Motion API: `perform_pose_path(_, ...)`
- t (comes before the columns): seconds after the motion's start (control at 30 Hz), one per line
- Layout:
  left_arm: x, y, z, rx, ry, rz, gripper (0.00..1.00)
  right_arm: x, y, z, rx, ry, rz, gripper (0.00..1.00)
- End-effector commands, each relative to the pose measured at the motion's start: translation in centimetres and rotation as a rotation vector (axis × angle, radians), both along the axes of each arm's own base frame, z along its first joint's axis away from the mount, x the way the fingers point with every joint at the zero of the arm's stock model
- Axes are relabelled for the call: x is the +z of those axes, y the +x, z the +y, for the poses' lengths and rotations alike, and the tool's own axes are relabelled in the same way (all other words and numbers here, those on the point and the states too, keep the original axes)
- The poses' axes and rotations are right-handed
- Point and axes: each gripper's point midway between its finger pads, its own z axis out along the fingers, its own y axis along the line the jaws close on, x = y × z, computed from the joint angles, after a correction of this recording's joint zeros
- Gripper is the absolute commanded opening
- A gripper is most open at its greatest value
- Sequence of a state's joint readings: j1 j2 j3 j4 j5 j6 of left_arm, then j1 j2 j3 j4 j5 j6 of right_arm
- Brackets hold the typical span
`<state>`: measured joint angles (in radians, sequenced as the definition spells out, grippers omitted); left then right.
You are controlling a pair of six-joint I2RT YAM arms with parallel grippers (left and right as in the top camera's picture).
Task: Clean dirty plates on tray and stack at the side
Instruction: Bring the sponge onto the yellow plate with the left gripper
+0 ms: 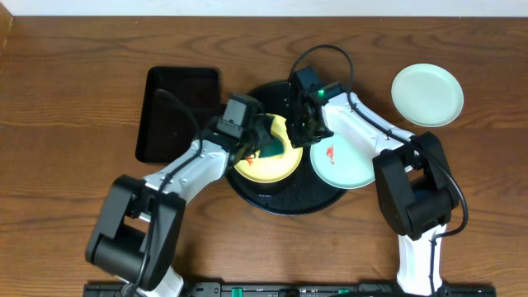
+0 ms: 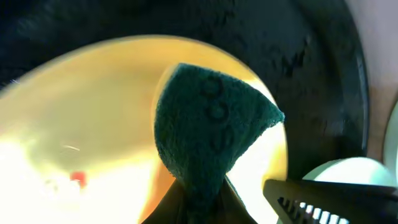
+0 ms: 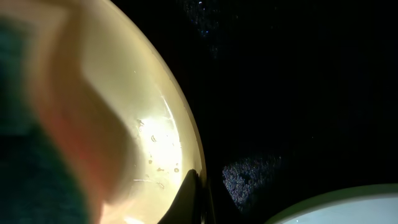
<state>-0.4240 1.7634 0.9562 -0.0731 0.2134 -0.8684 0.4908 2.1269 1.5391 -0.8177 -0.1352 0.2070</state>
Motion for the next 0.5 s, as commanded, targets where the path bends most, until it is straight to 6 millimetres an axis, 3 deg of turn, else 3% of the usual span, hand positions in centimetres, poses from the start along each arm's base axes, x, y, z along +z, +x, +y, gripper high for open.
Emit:
perform_pose_path(0.0,-1.3,-0.3,0.3,0.013,0.007,0.037,0.08,0.3,-0.8,1.1,0.05,0.005,-0.001,0.01)
perform_pose_path(0.23,-3.6,-1.9,4.0,0.093,0.193,0.118,0.08,0.3,-0.8,1.1,0.05,0.005,-0.002,0.01)
perform_pose_path(0.47,-4.2,-2.8,6.6,0.14,0.322,0.146,0.08,0.3,-0.7,1.0,0.049,-0.002,-0.005,0.01)
